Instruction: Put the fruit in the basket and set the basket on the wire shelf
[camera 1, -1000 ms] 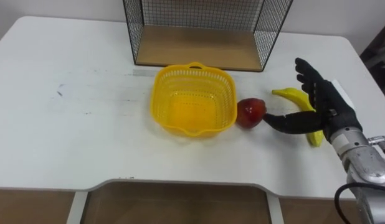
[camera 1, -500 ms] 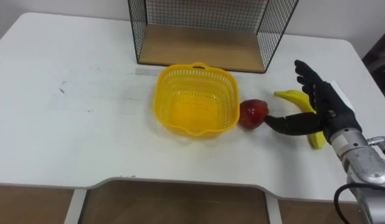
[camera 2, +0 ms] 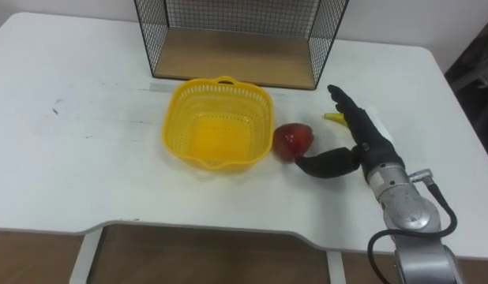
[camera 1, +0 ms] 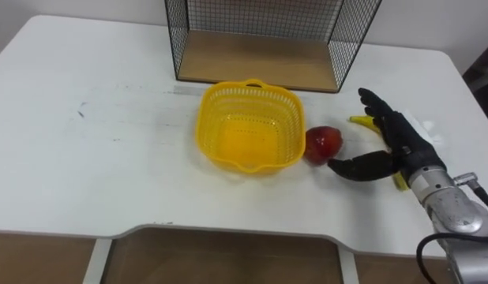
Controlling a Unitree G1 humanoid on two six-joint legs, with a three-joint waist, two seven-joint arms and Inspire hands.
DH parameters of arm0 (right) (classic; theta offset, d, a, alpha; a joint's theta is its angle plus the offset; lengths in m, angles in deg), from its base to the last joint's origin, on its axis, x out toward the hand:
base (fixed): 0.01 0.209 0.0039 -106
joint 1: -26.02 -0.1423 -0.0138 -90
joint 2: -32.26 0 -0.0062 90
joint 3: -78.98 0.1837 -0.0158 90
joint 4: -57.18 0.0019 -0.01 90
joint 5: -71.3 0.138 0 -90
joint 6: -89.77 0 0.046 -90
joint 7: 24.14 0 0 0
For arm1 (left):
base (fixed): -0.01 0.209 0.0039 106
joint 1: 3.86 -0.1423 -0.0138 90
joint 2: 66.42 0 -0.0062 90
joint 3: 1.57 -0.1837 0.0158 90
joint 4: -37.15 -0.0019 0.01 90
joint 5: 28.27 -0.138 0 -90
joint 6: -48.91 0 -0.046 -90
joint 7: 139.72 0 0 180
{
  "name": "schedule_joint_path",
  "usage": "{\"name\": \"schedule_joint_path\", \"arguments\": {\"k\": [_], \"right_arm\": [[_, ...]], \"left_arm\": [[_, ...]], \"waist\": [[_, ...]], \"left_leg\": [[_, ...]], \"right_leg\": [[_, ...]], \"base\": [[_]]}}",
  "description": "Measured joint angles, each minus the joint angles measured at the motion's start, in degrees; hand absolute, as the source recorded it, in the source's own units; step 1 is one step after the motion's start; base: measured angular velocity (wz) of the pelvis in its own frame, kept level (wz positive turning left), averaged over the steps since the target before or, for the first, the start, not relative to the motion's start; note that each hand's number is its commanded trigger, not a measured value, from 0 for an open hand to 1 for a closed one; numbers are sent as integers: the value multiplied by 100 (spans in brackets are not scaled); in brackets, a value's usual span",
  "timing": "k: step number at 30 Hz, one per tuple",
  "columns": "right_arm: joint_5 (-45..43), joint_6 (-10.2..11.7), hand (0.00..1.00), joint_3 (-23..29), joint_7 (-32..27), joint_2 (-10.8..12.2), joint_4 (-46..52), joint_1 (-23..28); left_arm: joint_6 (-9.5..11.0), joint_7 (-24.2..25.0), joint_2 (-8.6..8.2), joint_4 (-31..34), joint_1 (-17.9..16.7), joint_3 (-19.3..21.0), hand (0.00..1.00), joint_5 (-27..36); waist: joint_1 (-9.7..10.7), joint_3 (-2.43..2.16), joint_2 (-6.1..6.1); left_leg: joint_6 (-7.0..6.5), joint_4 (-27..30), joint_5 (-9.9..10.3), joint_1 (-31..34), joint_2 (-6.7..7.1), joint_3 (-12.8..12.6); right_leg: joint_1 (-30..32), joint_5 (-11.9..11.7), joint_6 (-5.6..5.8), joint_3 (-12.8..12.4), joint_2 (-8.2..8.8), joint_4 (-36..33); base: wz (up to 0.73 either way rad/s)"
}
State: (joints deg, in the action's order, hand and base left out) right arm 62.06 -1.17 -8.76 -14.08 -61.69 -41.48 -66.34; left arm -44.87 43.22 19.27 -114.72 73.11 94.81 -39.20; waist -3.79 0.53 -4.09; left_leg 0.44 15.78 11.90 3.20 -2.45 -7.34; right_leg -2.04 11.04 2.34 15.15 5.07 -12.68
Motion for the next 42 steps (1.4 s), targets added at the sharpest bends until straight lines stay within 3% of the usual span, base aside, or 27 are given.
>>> {"name": "schedule_joint_path", "arguments": {"k": [15, 23, 26, 32, 42], "right_arm": [[-289, -47, 0, -283, 500, 0, -31, -49], [-269, -50, 0, -283, 518, 0, -47, -89], [-128, -51, 0, -282, 514, -1, -458, -276], [22, -51, 0, -272, 505, -5, -1263, -671], [14, -51, 0, -252, 507, -12, -1394, -720]], "left_arm": [[-1, 53, -3, -1, 20, -44, 0, -2], [-3, 55, -4, 20, 29, -46, 0, -2], [0, 54, -4, 39, 31, -99, 0, 0], [4, 56, -10, 37, 27, -101, 0, 0], [-26, 280, -7, 31, -47, -97, 0, 0]], "waist": [[-135, 31, 35], [-136, 23, 25], [-131, 2, -5], [-103, 16, -28], [-124, 15, -60]], "left_leg": [[0, 19, 0, 61, 13, 127], [0, 80, -1, 102, 14, 154], [0, 100, -1, 99, 15, 183], [0, 143, -1, 101, 20, 273], [-1, 263, 5, 206, 18, 314]], "right_leg": [[-11, 0, 0, 90, 4, 0], [2, 0, 0, 145, 6, 1], [-9, 0, 0, 175, 7, 0], [-82, -1, -1, 234, 6, 1], [-58, -1, -4, 234, -10, -1]], "base": [[3], [2], [4], [6], [3]]}}
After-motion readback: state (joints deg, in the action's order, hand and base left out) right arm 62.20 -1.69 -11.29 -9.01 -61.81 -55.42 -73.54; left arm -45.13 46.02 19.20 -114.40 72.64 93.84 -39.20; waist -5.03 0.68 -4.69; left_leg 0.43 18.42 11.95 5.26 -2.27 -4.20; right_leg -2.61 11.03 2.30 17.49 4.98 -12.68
